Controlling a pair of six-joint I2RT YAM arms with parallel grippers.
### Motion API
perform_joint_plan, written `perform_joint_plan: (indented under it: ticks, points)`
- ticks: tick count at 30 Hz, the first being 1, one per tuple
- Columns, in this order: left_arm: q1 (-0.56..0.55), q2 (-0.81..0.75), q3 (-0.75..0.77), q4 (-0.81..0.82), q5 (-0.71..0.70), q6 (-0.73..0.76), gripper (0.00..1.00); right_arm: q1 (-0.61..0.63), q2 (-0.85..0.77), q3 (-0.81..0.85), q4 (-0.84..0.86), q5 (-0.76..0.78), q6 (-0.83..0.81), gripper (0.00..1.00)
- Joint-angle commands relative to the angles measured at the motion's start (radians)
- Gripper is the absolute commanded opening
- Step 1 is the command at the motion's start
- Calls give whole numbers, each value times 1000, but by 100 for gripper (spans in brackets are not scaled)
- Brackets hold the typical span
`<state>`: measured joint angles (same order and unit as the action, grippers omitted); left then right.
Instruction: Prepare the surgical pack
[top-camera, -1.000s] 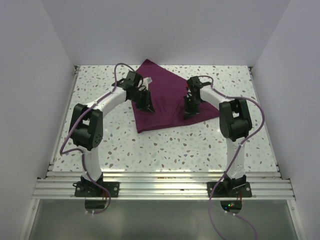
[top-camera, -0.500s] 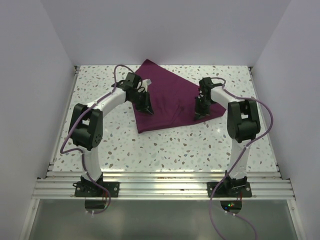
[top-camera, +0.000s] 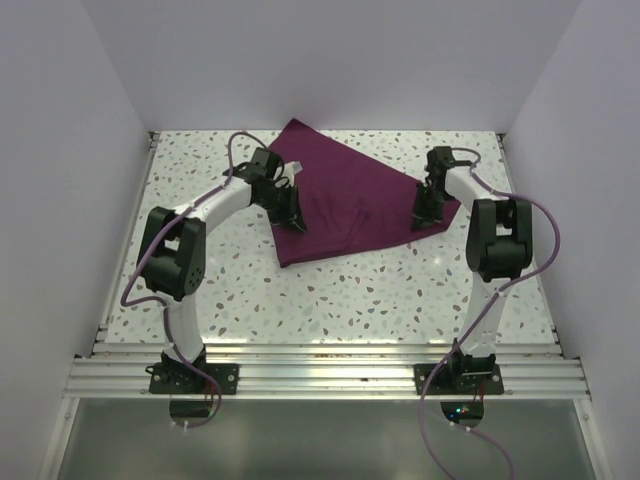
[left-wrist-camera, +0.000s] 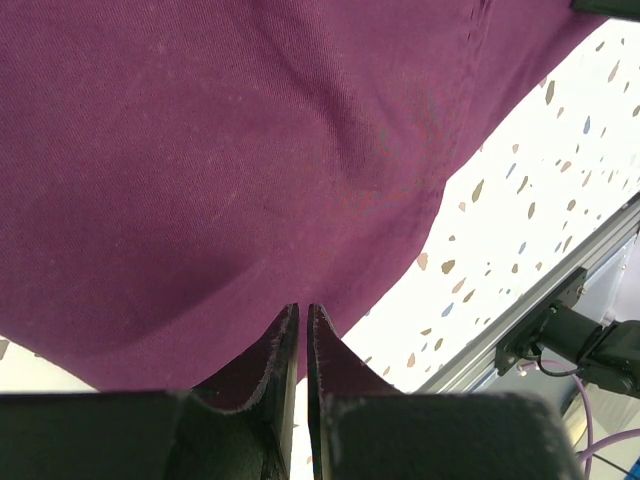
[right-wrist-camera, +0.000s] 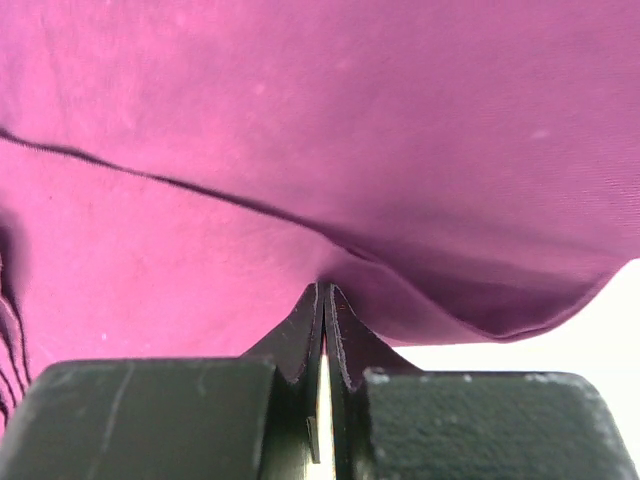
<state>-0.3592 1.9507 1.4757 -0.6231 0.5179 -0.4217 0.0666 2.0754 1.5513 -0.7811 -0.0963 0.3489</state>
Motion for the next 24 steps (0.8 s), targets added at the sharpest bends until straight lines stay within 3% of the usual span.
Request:
perform_joint_plan:
  ticks: [1,7,12,13,18,21,24]
  points:
    - [11,-26,-3,5,19,32,11,-11,18,49,-13,35,-18,0]
    - [12,-26,-3,0,21,37,11,-37,45,32,-24,95,-24,0]
    - [14,-26,-14,3,22,37,11,-97,-37,-7,57,93,12,0]
    - [12,-26,-15,6,24,34,11,-108,-44,0,60,108,34,7]
    - [12,-19,-12,14,34,26,11,-155,-61,18,101,206,84,19]
    - [14,-24,-15,14,33,29,11,-174,-60,10,127,260,107,37]
    - [14,-27,-20,13,30,34,11,-185,-52,0,179,294,111,49]
